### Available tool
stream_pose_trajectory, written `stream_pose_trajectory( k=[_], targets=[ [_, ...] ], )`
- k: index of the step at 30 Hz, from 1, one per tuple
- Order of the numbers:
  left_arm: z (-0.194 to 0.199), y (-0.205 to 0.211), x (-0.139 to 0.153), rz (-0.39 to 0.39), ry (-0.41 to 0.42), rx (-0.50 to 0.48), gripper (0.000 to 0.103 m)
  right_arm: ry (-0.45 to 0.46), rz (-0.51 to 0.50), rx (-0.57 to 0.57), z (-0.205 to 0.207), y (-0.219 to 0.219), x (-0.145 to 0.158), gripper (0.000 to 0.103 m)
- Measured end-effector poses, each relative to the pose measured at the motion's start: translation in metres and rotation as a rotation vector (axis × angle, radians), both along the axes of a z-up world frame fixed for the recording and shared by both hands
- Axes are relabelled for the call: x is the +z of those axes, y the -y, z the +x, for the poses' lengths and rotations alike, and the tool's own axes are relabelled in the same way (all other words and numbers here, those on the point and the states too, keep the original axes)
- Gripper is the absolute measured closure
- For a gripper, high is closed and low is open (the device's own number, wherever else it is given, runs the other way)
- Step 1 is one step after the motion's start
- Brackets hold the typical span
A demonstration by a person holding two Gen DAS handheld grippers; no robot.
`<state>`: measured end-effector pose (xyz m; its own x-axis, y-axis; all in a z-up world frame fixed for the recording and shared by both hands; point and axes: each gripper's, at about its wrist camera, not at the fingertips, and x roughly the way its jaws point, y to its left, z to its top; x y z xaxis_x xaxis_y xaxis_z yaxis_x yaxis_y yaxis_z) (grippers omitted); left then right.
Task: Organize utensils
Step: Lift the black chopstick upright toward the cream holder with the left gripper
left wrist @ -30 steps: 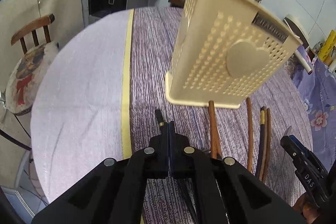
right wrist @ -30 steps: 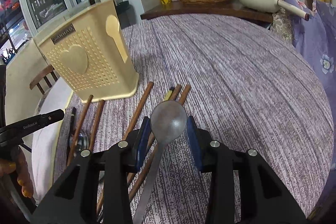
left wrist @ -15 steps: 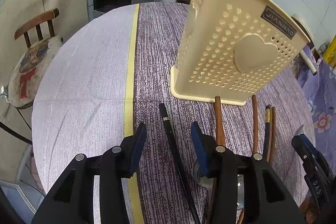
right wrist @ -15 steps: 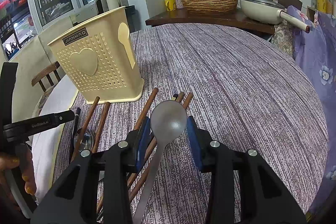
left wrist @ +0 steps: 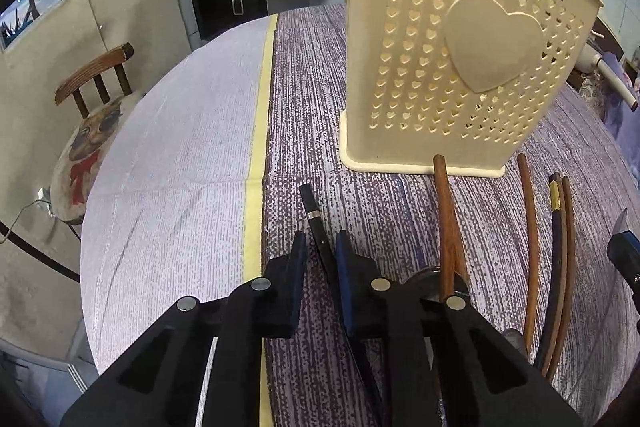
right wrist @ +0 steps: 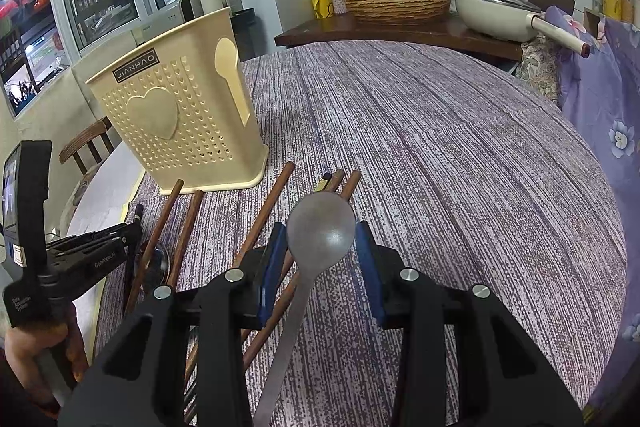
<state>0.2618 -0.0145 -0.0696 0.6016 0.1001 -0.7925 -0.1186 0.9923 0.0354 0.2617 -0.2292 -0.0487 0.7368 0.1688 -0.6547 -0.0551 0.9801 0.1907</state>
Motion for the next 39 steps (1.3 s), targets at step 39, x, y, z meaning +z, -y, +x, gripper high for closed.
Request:
stream_pose_trajectory(
  k=[39],
  targets=[
    [-0.031,-0.023,0.117,-0.205,0.305,-0.079,0.095,-0.118,-0.039,-0.050,0.025,0.001,-0.021,0.049]
  ],
)
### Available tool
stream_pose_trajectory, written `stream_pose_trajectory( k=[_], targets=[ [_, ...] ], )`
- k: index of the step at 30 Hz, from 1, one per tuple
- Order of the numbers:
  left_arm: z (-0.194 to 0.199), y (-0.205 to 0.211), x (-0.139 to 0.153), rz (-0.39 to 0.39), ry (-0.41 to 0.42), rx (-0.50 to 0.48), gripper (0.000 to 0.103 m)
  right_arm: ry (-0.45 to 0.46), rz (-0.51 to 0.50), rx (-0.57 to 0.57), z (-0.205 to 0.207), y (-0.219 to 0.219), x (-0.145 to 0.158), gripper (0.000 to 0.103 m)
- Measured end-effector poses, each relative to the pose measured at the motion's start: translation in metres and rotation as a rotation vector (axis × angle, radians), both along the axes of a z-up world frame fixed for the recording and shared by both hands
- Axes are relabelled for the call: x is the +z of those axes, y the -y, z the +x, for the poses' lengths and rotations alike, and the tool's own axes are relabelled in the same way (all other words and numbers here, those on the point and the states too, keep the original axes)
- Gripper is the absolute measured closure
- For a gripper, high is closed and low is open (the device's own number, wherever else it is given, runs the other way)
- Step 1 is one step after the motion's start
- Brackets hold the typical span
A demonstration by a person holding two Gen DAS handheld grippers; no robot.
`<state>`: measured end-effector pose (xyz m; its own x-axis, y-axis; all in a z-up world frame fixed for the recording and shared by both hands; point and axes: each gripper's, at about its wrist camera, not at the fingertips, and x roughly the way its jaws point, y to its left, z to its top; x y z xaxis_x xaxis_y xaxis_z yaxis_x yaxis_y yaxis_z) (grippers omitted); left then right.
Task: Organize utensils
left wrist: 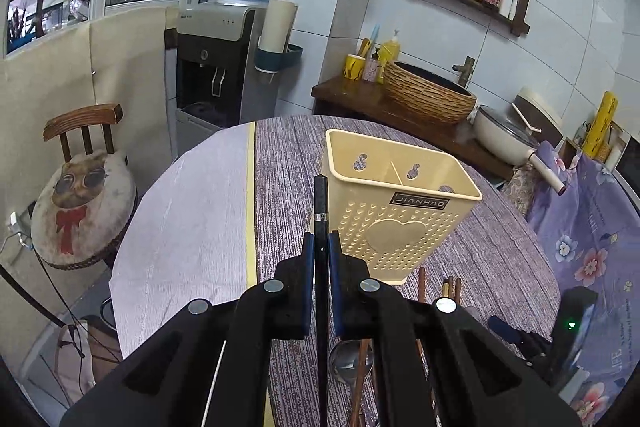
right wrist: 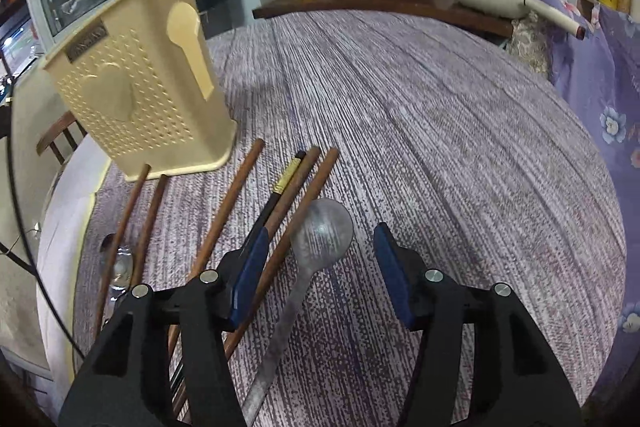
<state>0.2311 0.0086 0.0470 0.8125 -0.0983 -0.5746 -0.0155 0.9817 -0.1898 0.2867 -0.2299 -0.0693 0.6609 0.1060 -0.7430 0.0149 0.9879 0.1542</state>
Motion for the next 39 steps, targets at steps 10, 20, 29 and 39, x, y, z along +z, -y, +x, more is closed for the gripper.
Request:
stream_pose_trajectory(
  k=[10,20,29,39],
  targets=[
    [-0.003,0.000,0.001,0.001,0.006,-0.009,0.095,-0.024,-0.031,0.008,0.011,-0.011,-0.007,0.066],
    [-0.008,-0.002,0.006,-0.003,0.023,-0.010,0.095,0.118,0.051,0.053,-0.011,-0.001,0.025,0.066],
    [-0.019,-0.003,0.019,0.007,0.068,-0.016,0.095,0.288,0.077,0.139,-0.046,0.007,0.079,0.089],
    [-0.019,-0.005,0.020,0.001,0.066,-0.016,0.095,0.196,0.041,0.050,-0.025,0.020,0.056,0.066]
  ],
)
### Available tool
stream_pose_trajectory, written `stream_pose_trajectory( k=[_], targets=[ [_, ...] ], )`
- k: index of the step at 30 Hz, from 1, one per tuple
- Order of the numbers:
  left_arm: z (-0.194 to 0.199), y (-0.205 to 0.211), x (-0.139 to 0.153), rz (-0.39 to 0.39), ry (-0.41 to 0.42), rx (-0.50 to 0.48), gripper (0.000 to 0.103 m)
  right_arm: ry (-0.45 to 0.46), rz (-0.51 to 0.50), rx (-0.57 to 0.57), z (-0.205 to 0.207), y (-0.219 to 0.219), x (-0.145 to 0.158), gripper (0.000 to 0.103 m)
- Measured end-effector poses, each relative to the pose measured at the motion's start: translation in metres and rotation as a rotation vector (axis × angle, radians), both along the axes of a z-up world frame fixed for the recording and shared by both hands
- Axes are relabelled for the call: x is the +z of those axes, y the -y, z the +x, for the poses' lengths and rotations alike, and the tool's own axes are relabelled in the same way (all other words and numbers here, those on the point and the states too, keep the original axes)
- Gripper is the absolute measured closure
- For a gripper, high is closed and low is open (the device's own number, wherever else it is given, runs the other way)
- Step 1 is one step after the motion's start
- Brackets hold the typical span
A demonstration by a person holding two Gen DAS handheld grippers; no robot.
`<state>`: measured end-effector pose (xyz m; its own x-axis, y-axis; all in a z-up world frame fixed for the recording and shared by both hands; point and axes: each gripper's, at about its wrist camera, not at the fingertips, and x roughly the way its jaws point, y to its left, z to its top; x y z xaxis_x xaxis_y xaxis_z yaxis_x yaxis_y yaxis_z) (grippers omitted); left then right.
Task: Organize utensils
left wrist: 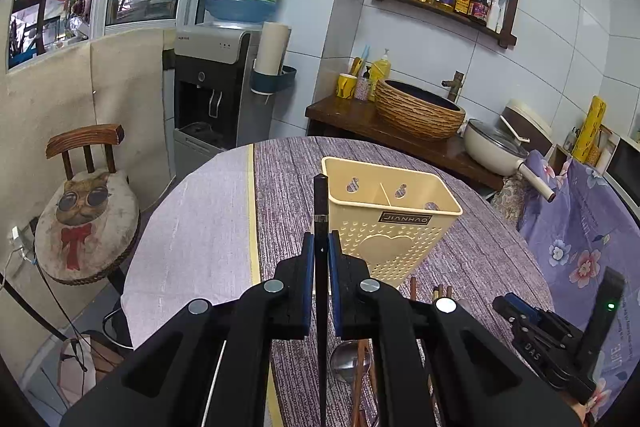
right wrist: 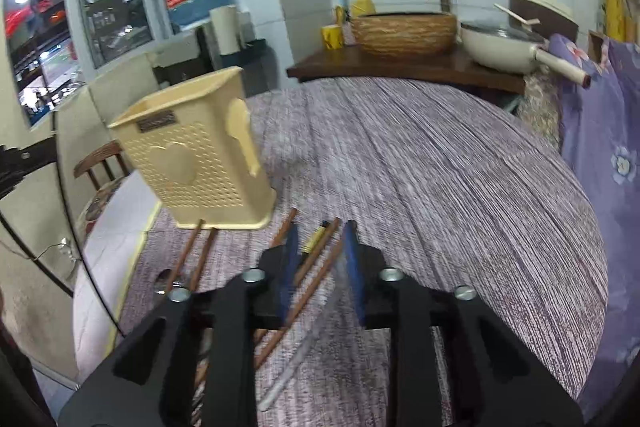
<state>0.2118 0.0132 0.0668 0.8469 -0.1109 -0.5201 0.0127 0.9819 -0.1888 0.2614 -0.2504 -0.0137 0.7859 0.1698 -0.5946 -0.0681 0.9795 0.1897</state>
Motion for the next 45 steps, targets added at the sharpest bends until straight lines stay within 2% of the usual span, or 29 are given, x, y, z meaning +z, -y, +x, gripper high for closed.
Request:
stream_pose_trajectory(
  k=[1,2,5,9,18,22,29,36,45],
  targets=[
    [0.000,-0.001,0.000,0.001,0.001,0.000,0.095,-0.021,-0.009,-0.025,0.004,0.003,-0.005,0.056],
    [0.000,-0.001,0.000,0.001,0.001,-0.001,0.095,-0.047,-0.009,-0.036,0.009,0.006,-0.011,0.055],
    [0.000,-0.001,0.000,-0.001,0.000,-0.002,0.095,-0.131,-0.040,-0.058,0.022,0.006,-0.031,0.055],
    [0.001,-0.002,0.001,-0.003,0.001,-0.004,0.095,-0.193,-0.055,-0.037,0.031,-0.006,-0.051,0.055],
    [0.000,0.002,0.001,-0.002,0.001,-0.007,0.095,-0.236,-0.086,-0.065,0.053,-0.022,-0.063,0.055],
    [0.000,0.002,0.000,0.000,0.001,-0.005,0.095,-0.224,-0.112,-0.083,0.054,-0.021,-0.063,0.066],
    [-0.001,0.004,-0.001,0.001,0.001,-0.008,0.095,-0.223,-0.032,-0.065,0.054,-0.013,-0.060,0.066],
    [-0.001,0.003,-0.001,-0.003,0.000,-0.005,0.095,-0.098,0.009,-0.048,0.029,-0.009,-0.025,0.066],
    [-0.005,-0.002,0.001,-0.021,0.006,-0.003,0.095,0.042,0.004,0.035,-0.004,-0.009,0.008,0.066]
  ],
)
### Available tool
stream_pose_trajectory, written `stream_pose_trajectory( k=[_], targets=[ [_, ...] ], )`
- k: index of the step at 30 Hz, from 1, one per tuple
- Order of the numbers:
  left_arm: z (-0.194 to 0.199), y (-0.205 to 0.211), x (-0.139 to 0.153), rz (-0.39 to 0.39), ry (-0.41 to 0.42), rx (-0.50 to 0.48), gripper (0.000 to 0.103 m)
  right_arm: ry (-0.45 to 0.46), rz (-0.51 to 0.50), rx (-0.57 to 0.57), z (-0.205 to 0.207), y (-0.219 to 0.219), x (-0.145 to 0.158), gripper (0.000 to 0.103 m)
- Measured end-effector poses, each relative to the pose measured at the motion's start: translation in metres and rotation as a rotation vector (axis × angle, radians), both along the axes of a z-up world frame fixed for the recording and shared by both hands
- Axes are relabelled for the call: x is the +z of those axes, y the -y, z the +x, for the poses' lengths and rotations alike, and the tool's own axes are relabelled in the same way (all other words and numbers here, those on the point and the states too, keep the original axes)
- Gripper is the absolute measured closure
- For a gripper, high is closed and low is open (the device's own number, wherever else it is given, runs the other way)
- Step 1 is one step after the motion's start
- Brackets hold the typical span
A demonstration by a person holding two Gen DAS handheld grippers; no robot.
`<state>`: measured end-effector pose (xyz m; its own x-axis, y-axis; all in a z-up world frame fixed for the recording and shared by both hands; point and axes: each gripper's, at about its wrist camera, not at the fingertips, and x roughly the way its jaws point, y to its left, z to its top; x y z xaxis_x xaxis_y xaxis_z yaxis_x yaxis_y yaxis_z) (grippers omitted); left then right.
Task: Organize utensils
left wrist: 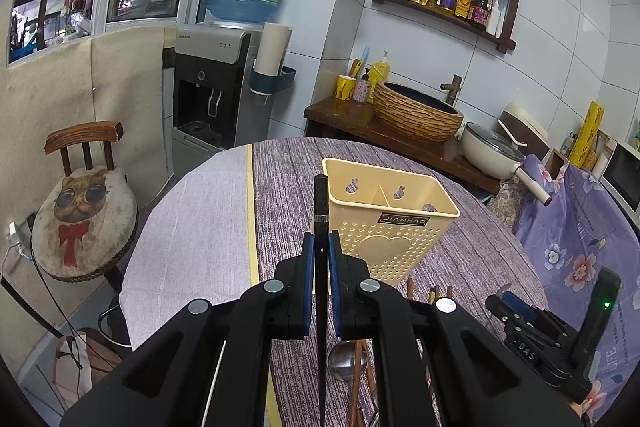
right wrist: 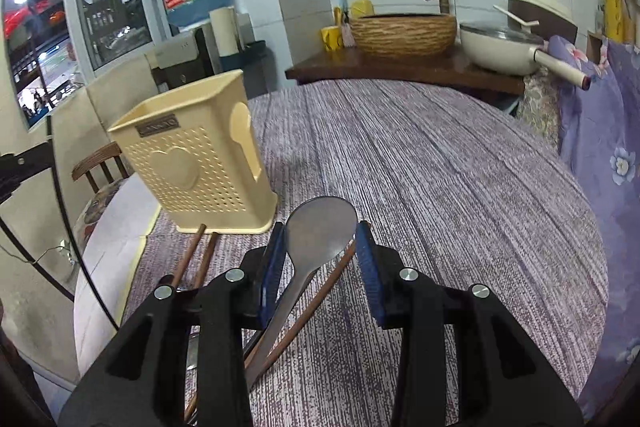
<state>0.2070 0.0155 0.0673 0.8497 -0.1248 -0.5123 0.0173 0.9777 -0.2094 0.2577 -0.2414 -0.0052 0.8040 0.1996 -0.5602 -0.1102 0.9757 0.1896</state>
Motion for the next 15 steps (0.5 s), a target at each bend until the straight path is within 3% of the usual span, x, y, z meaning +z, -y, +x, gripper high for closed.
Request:
stream_pose_trajectory(
  k=[2,3,4,10,15],
  targets=[
    [-0.002,-0.001,0.002,-0.003,0.004,-0.003,0.095,0.023,-0.003,0.015,-0.006,-0.001,0.007,0.067],
    [-0.003,-0.001,0.003,-0.004,0.008,-0.003,0.095,0.037,-0.008,0.026,-0.011,-0.002,0.012,0.076],
    [-0.005,-0.002,0.004,-0.006,0.013,-0.003,0.095,0.046,-0.013,0.038,-0.013,-0.003,0.015,0.093],
    [-0.009,-0.005,0.011,-0.008,0.035,0.005,0.095,0.073,-0.062,0.051,-0.016,-0.009,0.024,0.093],
    [-0.007,-0.006,0.010,-0.009,0.035,0.011,0.095,0.001,-0.051,0.018,-0.003,0.002,0.012,0.094]
  ],
)
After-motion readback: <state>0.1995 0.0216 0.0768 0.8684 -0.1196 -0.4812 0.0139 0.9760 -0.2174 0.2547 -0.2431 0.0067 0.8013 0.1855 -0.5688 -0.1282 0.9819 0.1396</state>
